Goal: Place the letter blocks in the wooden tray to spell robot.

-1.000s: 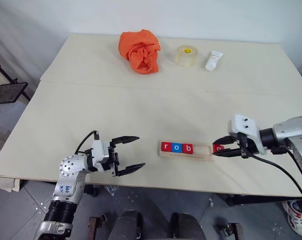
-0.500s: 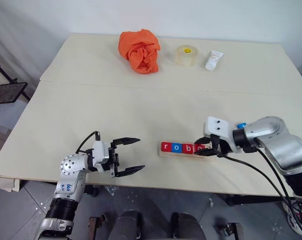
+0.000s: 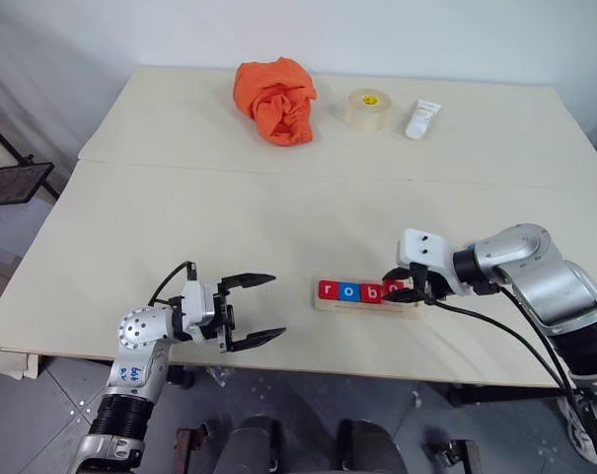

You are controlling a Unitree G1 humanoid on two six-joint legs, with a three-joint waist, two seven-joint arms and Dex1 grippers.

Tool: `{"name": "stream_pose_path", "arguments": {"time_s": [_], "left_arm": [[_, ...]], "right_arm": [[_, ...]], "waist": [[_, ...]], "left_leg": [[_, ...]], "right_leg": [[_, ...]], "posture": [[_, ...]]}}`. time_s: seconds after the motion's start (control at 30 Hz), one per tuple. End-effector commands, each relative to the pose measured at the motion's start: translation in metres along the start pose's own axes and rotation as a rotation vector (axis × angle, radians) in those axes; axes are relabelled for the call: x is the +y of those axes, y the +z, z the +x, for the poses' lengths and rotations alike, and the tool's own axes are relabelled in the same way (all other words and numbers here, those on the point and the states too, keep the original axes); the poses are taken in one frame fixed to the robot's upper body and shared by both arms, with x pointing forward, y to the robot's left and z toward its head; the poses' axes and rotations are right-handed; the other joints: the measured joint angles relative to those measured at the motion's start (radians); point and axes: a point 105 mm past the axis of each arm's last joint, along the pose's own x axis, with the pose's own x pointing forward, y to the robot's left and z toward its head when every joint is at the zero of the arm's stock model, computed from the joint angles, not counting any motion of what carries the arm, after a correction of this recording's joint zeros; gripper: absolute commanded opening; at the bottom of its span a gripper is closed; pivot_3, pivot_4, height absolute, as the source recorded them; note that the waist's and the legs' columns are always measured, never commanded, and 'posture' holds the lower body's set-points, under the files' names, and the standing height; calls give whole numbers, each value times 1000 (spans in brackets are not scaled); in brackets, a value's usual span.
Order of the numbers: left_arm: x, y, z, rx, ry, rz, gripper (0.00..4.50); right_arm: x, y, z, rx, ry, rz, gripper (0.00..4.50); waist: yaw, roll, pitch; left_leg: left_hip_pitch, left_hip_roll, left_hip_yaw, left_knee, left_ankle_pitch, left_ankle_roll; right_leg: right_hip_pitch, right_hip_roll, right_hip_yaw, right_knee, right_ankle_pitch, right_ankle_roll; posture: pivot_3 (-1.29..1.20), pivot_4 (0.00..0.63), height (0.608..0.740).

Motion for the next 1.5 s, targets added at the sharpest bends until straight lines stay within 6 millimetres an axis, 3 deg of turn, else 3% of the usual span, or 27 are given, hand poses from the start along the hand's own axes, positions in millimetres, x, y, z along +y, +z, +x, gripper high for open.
{"name": "stream_pose_path", "arguments": {"time_s": [0.03,0.27,0.6,0.73,1.07,1.5], "left_arm": [[-1,7,1,-21,2,36,4500],[1,7,2,-22,3,36,4500],[5,6,6,-27,0,38,4500],[6,5,7,-27,1,35,4500],[7,4,11,-36,-8,29,4500],[8,5,11,-33,-7,31,4500]], "right_arm": [[-2,8,-3,-8,-8,-45,2153],[8,19,-6,-50,28,-41,4479],[2,16,-16,-77,-64,14,4479],[-3,2,-29,-60,-127,69,3585],[-2,-29,-32,-9,-191,143,61],[12,-25,-17,-50,-137,175,7]], "waist": [[0,0,0],[-1,0,0],[1,0,0],[3,0,0],[1,0,0],[2,0,0]], "left_leg": [[0,0,0,0,0,0],[0,0,0,0,0,0],[0,0,0,0,0,0],[0,0,0,0,0,0],[0,0,0,0,0,0],[0,0,0,0,0,0]], "right_leg": [[0,0,0,0,0,0],[0,0,0,0,0,0],[0,0,0,0,0,0],[0,0,0,0,0,0],[0,0,0,0,0,0],[0,0,0,0,0,0]], "posture": [[0,150,740],[0,150,740],[0,150,740],[0,150,740],[0,150,740],[0,150,740]]}}
